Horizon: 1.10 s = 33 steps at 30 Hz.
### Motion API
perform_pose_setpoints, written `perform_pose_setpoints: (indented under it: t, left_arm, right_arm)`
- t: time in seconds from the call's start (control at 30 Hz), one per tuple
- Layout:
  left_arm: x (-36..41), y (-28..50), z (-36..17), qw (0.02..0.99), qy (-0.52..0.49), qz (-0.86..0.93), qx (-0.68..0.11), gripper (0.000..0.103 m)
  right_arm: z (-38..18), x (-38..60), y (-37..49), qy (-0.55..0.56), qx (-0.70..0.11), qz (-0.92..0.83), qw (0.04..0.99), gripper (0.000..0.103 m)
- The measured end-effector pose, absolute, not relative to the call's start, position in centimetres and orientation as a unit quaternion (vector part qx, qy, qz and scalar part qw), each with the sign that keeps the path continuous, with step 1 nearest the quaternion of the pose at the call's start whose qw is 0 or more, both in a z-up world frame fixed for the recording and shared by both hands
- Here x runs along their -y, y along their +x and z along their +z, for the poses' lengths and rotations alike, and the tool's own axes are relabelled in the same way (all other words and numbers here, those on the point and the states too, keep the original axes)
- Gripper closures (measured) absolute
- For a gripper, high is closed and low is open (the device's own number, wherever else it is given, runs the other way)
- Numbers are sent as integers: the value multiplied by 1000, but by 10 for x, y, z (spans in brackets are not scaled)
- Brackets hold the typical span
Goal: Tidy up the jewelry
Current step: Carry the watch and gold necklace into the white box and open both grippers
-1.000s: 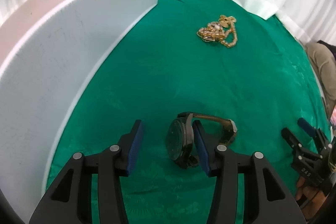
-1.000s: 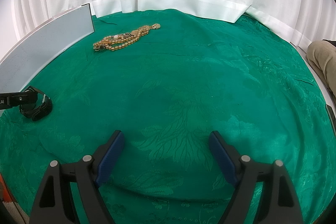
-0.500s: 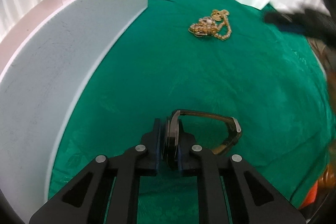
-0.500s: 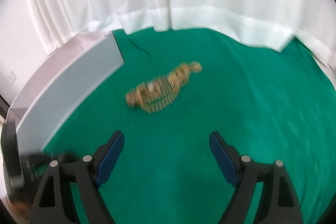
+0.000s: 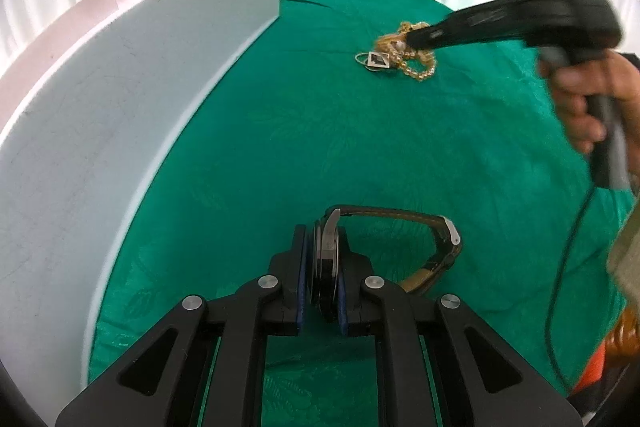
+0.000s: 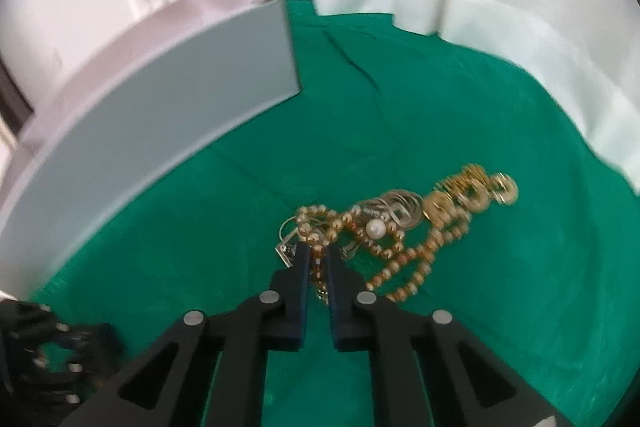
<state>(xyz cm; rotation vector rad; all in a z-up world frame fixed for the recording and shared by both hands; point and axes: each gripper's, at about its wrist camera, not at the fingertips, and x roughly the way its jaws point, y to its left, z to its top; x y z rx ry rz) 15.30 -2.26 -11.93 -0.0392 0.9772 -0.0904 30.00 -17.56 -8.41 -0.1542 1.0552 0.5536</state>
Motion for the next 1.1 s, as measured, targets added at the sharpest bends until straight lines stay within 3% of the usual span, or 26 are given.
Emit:
perform_pose_setpoints:
  t: [0.23,0.43,0.87,1.1]
  left_arm:
    - [10,152,-117,872,-59,-51,-483,94]
    - [8,139,-101,871,-79,-60,-482,94]
    - [-20,101,2,886,-123,-83,-440,94]
    - [-91,74,59,890,-175,-62,-416,94]
  right_arm:
    - [-15,248,266,53,-459,263,847,95]
    - [27,272,232,78,-422,270,862,95]
    - [125,276,178,84,-338,296,890,95]
    - [187,226,178,67,-291,343,890,95]
